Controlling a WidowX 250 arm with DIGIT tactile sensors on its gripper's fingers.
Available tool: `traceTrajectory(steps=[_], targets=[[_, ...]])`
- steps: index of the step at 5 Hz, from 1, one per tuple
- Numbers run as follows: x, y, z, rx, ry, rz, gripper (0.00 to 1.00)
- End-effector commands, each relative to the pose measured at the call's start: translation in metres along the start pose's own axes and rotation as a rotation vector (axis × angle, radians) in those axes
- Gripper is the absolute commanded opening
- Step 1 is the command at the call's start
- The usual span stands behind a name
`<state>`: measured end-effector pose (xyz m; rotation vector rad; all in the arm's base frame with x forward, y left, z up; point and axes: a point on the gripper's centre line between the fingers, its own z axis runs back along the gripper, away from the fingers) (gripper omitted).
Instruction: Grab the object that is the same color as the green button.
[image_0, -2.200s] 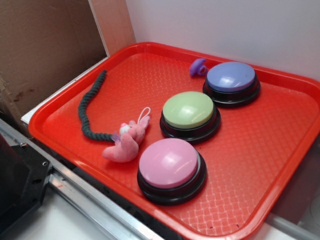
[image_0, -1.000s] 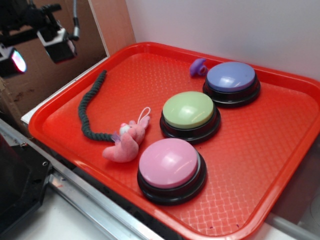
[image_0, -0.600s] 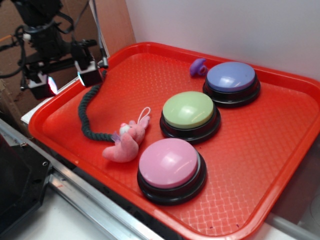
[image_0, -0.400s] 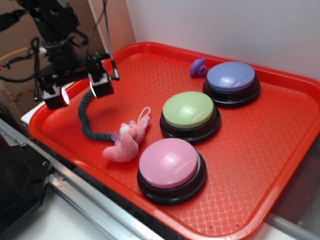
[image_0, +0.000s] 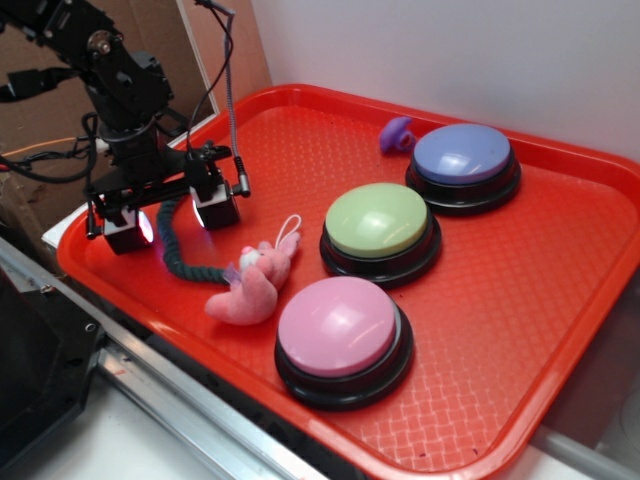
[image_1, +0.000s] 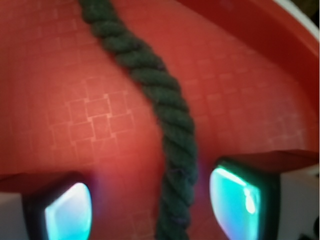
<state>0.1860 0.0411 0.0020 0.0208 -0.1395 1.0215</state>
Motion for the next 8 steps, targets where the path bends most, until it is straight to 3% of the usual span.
traceTrajectory(steps=[1, 4, 5, 6, 8], targets=[[0.002, 0.008, 0.004, -0.03, -0.015, 0.057, 0.0], [0.006, 0.002, 0.022, -0.056, 0.002, -0.062, 0.0], [0.016, -0.012, 0.068, -0.071, 0.06, -0.297, 0.0], [0.022, -0.026, 0.113, -0.082, 0.072, -0.435, 0.0], [0.02, -0.046, 0.199, -0.175, 0.043, -0.537, 0.0]])
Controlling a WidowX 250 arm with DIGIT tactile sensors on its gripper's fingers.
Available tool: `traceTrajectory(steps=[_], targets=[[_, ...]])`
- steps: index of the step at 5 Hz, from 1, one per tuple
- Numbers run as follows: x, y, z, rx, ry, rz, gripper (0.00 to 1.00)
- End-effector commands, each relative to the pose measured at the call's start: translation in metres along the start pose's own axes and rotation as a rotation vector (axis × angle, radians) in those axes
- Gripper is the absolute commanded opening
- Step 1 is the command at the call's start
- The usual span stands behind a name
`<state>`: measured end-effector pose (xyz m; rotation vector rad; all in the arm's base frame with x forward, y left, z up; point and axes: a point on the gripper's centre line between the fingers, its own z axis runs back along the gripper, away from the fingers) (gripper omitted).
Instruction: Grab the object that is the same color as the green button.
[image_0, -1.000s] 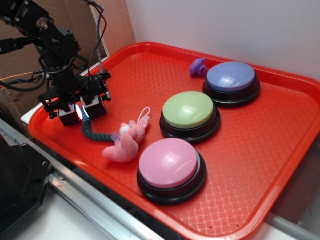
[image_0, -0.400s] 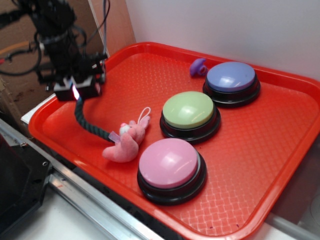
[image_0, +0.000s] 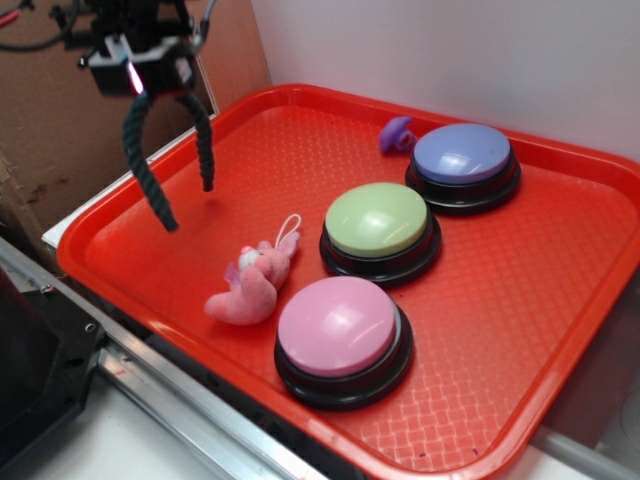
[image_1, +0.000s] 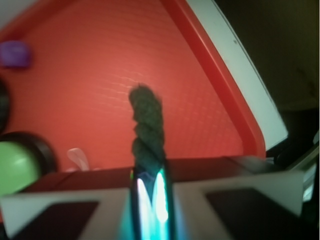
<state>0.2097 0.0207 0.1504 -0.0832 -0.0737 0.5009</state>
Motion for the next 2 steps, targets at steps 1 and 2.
traceTrajectory(steps=[1, 2], targets=[[0.0011, -0.0146, 0.0636, -0.049, -0.129, -0.048, 0.0], [0.0002, -0.0123, 0.0592, -0.064, -0.105, -0.046, 0.0]])
